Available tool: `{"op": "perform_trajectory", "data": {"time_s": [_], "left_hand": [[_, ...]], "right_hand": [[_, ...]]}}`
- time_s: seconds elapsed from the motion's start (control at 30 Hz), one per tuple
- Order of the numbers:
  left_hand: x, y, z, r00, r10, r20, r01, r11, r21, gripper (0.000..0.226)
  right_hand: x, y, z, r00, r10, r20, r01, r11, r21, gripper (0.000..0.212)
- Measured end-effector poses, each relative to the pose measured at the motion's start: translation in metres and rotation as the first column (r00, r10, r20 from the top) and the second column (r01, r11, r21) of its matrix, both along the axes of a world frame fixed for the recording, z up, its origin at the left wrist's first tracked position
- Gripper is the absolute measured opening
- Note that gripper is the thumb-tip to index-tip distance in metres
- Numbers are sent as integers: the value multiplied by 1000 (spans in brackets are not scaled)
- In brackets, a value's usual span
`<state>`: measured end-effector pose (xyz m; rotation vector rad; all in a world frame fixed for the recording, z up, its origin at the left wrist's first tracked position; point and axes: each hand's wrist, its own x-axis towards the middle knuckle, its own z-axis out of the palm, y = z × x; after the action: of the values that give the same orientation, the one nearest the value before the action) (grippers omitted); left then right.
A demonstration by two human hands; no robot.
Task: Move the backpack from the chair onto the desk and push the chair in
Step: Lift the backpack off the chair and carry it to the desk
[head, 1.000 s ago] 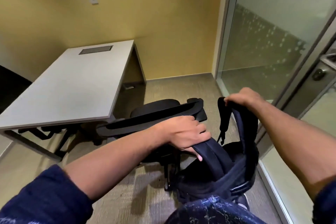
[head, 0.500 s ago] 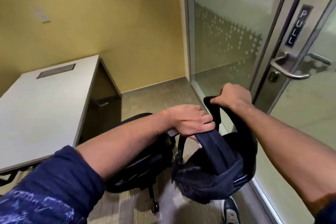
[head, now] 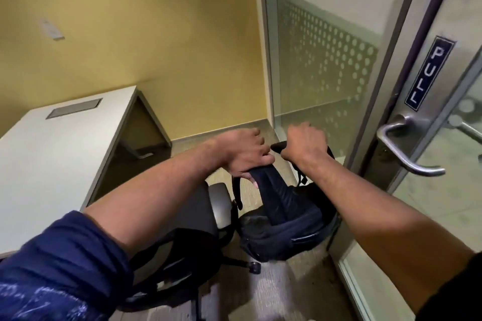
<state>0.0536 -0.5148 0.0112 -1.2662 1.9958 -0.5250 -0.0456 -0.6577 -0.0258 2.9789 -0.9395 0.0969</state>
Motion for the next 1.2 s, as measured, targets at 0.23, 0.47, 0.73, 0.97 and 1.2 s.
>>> {"op": "perform_trajectory", "data": {"time_s": [0.23, 0.47, 0.73, 0.97, 1.2], "left_hand": [[42, -6, 5, 899, 435, -51, -437, 899, -40, 47], [101, -1, -3, 861, 484, -155, -503, 857, -113, 35], [169, -8, -18, 969, 41, -242, -107, 957, -268, 84], [212, -37, -18, 930, 33, -365, -143, 949, -280, 84], [275, -50, -19, 937, 107, -331, -191, 953, -234, 85]], "right_hand": [[62, -15, 5, 979, 166, -114, -173, 983, -55, 44], [129, -36, -3, 944, 249, -217, -279, 953, -120, 35], [217, -56, 25, 936, 173, -307, -203, 977, -68, 22], [284, -68, 31, 926, 145, -348, -194, 975, -110, 17], [339, -88, 31, 929, 201, -311, -241, 966, -95, 15]]}}
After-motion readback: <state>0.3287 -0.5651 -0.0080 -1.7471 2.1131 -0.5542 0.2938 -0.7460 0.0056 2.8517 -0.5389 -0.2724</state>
